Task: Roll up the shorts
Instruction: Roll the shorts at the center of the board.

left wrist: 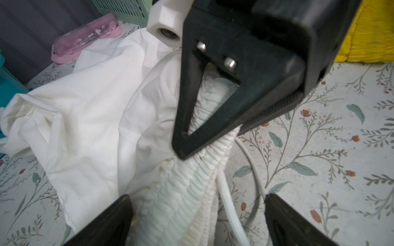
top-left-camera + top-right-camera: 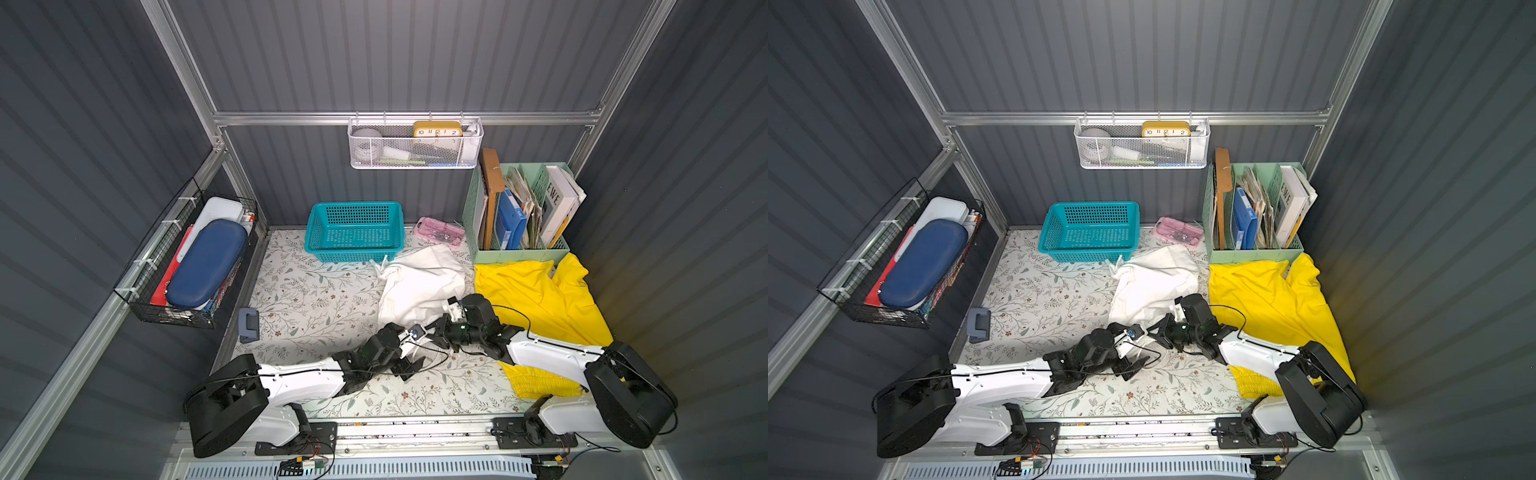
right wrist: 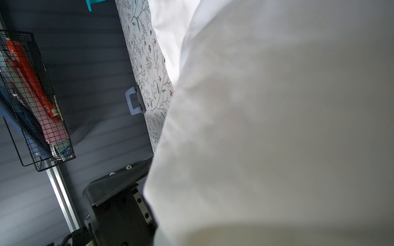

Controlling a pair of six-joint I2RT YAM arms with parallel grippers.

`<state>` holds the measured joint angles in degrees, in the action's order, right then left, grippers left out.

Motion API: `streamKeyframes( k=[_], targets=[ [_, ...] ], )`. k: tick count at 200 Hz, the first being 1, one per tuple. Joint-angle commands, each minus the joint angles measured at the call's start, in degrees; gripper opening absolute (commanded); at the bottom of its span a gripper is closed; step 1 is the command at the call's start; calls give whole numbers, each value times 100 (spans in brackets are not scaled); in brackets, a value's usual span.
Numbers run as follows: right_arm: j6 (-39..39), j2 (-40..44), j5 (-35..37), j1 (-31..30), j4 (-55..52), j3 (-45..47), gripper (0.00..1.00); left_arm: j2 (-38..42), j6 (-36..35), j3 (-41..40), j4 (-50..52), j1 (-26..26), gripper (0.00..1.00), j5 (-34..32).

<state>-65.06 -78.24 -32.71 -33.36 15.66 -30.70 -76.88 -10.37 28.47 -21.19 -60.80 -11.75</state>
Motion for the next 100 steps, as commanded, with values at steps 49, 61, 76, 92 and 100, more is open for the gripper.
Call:
streamKeyframes(
  k=[49,61,76,92,100],
  targets=[
    [47,-1,-315,123,367,252,0,-663,-258,101,-440,-38,89,-88],
    [37,18,-325,152,368,266,0,-813,-120,148,-387,-38,82,-57],
    [37,43,-349,189,376,288,0,-897,30,155,-377,-37,70,-71],
    [50,52,-376,224,368,286,0,-839,123,87,-381,-38,58,-110],
    [65,47,-385,234,368,287,0,-777,135,56,-375,-38,53,-98]
  ],
)
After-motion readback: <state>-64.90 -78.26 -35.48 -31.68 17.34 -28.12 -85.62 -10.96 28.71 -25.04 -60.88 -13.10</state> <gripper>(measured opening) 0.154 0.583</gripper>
